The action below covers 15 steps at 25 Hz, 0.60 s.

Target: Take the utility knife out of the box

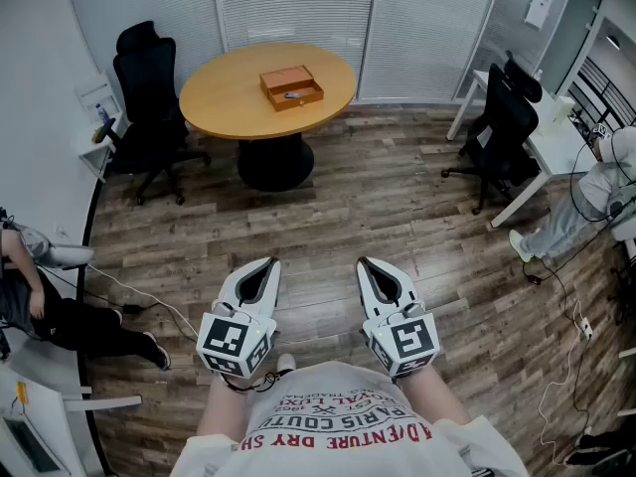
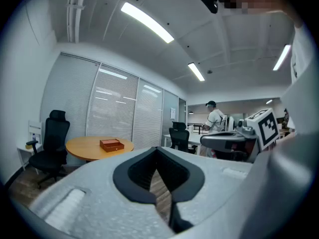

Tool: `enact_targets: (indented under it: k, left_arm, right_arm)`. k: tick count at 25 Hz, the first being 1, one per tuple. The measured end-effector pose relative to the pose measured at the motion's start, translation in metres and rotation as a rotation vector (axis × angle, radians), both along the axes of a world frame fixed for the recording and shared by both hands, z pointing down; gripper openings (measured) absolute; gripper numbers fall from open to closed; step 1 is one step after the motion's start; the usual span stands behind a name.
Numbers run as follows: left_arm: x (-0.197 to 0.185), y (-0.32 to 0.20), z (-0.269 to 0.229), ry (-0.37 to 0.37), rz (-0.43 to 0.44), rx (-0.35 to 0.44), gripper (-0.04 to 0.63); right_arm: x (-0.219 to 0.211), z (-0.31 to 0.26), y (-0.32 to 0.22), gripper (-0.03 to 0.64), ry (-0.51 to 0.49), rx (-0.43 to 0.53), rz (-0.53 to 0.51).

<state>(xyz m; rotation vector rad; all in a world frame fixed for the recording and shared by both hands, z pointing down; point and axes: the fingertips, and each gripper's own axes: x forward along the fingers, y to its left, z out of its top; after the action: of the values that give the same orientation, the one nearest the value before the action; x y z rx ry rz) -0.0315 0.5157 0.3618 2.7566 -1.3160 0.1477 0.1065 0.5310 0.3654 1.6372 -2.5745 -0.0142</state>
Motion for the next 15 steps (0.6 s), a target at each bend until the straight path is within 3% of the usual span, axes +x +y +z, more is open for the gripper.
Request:
enact_targets:
  k: [3,7,15]
  left_arm:
    - [-0.005,-0.012,-0.007,0.065,0.029,-0.02,-0.005]
    - [-0.016,-0.028,-0.006,0.025,0.025,0.002,-0.005]
    - [-0.039,-0.05,0.003,0.017,0.066,-0.014,-0.005]
  right_arm:
    - [-0.004,-0.002,-0.013,0.006,0.001,-0.002,0.014]
    - [-0.012,-0.001,-0.025,0.006,0.0,-0.006,0.032]
    - [-0.041,0.002,-0.048,0.006,-0.036,-0.022,0.074]
